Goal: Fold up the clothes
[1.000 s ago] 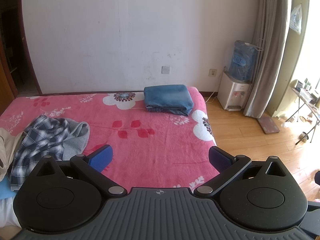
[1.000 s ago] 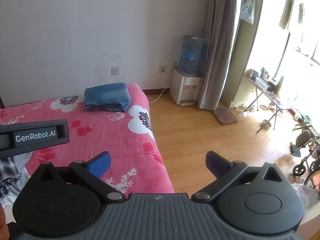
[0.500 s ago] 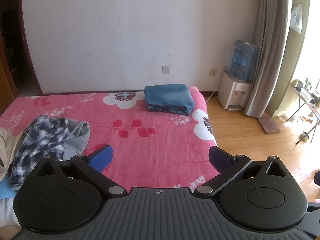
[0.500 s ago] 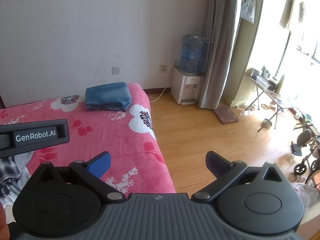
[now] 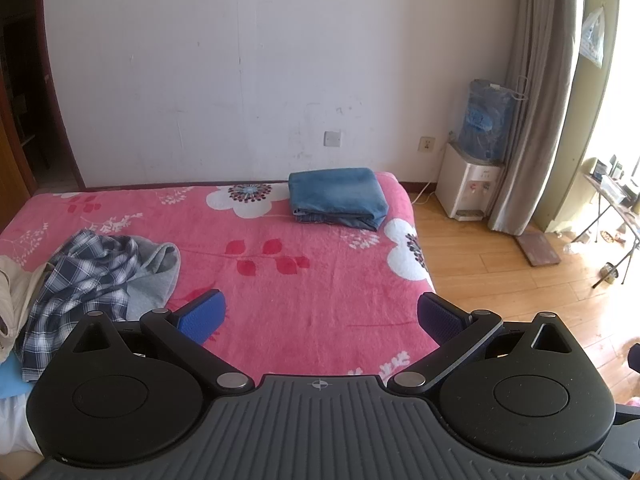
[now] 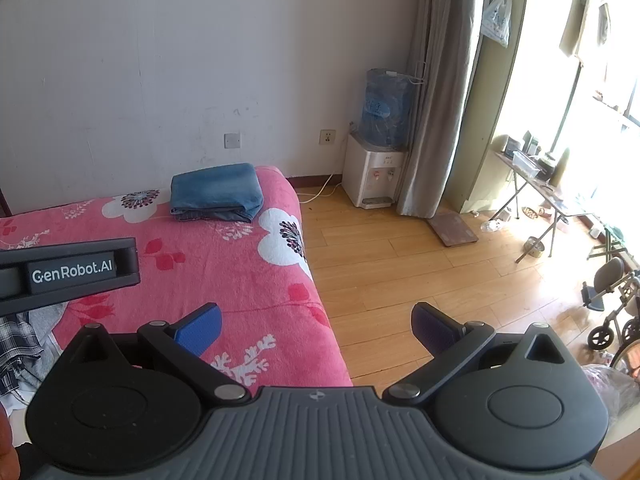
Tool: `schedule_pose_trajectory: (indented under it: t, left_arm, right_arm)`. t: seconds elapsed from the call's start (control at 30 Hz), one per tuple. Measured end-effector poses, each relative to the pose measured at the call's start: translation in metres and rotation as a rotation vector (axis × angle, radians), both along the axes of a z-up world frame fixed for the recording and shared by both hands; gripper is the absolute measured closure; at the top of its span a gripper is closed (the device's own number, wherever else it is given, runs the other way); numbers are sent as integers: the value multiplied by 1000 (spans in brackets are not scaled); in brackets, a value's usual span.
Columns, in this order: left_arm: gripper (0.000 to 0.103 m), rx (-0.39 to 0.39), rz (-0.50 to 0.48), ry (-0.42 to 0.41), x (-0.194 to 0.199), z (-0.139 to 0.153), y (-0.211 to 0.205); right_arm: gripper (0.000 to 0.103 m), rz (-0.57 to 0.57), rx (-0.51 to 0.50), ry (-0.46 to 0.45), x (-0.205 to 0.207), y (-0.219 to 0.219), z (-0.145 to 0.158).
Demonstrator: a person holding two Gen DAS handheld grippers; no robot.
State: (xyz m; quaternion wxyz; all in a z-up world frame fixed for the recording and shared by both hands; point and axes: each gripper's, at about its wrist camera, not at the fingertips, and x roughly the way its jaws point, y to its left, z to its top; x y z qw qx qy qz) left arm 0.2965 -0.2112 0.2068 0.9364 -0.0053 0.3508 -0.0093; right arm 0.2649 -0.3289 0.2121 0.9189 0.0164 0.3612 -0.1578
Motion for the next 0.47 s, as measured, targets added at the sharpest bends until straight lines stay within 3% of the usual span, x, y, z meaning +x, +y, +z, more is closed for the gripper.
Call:
schedule_pose_trajectory:
  t: [0.47]
  left_arm:
    - [0, 1, 5, 2, 1, 0, 0]
  right_arm:
    - [0, 5, -1, 2, 1, 0, 0]
